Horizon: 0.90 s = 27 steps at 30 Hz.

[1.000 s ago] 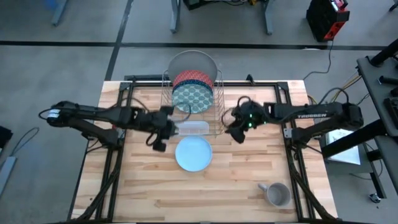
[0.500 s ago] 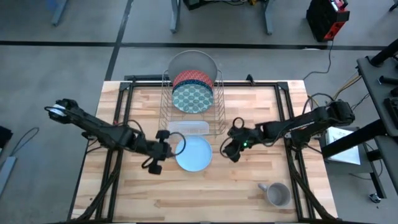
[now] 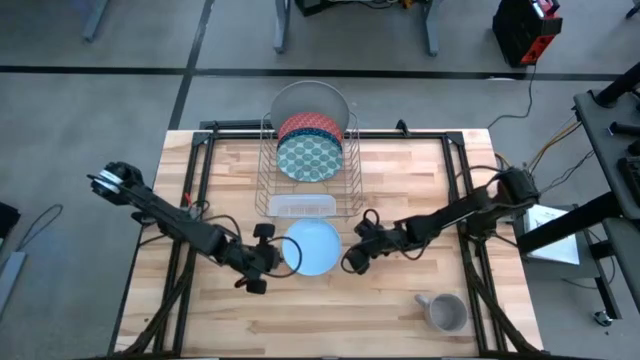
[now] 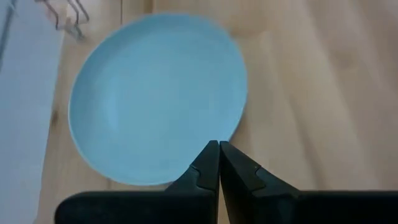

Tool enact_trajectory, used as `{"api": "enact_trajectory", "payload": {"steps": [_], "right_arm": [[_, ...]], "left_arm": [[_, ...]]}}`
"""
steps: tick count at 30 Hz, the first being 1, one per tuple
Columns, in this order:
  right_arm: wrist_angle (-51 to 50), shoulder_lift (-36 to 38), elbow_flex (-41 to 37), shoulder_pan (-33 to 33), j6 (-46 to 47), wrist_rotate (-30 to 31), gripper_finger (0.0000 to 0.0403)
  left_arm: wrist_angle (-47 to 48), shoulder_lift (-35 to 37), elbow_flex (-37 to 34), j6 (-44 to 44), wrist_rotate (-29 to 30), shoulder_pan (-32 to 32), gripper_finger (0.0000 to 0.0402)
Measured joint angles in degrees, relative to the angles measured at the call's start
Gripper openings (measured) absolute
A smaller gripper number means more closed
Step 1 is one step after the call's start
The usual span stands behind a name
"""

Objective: Sort dishes
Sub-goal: Put the white plate into the dish rack

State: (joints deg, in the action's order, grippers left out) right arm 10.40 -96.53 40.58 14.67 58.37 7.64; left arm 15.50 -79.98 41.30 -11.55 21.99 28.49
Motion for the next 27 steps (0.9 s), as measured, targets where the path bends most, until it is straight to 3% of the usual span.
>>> {"api": "enact_trajectory", "payload": {"steps": [9, 17, 22, 27], "right_arm": [[4.9, -5.9, 2.5, -0.1, 1.7, 6.1, 0.0206], [5.1, -13.2, 8.3, -0.1, 1.7, 8.0, 0.0197], [5.0, -15.9, 11.0, -0.2, 0.9, 8.6, 0.0162], [1.7, -16.8, 12.9, 0.1, 0.2, 10.8, 0.0075]], "left_arm": [[-2.6, -8.5, 0.1, -1.0, 3.0, 0.1, 0.0000], [-8.6, -13.5, -0.2, -1.6, 3.4, 0.1, 0.0000], [-11.8, -14.9, 0.0, -1.6, 3.0, 0.2, 0.0000], [-12.4, -13.3, 1.9, 0.2, 3.0, 0.4, 0.0000]]}}
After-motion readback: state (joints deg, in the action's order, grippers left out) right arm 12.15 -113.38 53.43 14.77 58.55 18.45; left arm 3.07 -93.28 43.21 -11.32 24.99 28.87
